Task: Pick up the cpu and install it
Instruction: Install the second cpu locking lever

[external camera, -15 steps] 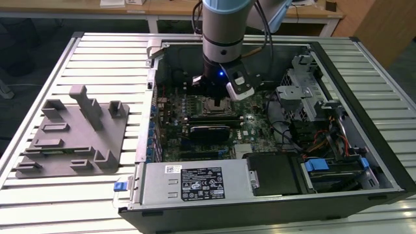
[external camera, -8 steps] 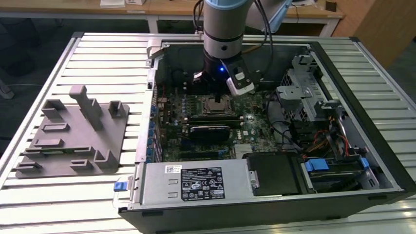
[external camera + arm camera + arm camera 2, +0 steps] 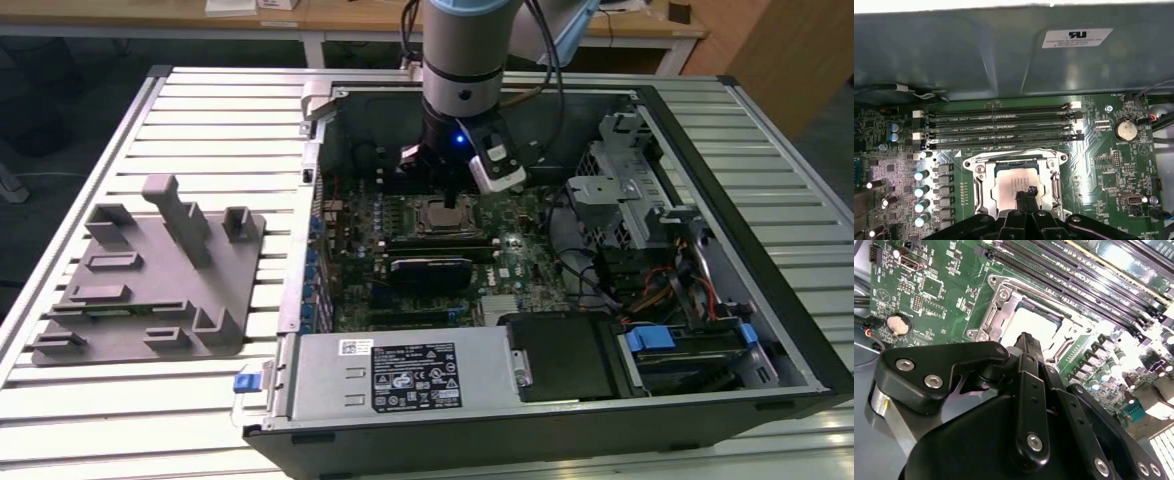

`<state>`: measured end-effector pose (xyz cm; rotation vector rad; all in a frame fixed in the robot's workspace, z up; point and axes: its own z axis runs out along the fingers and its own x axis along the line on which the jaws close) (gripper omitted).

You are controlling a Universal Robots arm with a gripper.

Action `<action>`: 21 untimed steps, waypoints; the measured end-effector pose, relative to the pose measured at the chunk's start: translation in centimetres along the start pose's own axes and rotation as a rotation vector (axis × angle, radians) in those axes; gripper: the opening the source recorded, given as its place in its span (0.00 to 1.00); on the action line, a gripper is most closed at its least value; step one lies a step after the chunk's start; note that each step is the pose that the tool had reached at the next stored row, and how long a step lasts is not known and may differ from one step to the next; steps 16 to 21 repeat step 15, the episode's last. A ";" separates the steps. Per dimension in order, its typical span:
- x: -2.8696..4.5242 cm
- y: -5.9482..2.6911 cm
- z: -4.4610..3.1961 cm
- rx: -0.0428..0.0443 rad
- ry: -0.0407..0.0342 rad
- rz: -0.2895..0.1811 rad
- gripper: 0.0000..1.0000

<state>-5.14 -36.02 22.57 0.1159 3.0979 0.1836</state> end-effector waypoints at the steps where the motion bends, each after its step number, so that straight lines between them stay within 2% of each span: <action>1: 0.00 0.02 -0.18 0.0000 0.0000 0.000 0.11; 8: -0.04 0.17 -1.30 0.0007 0.0000 0.000 0.11; 21: -0.04 0.20 -1.32 0.0009 -0.0001 0.000 0.11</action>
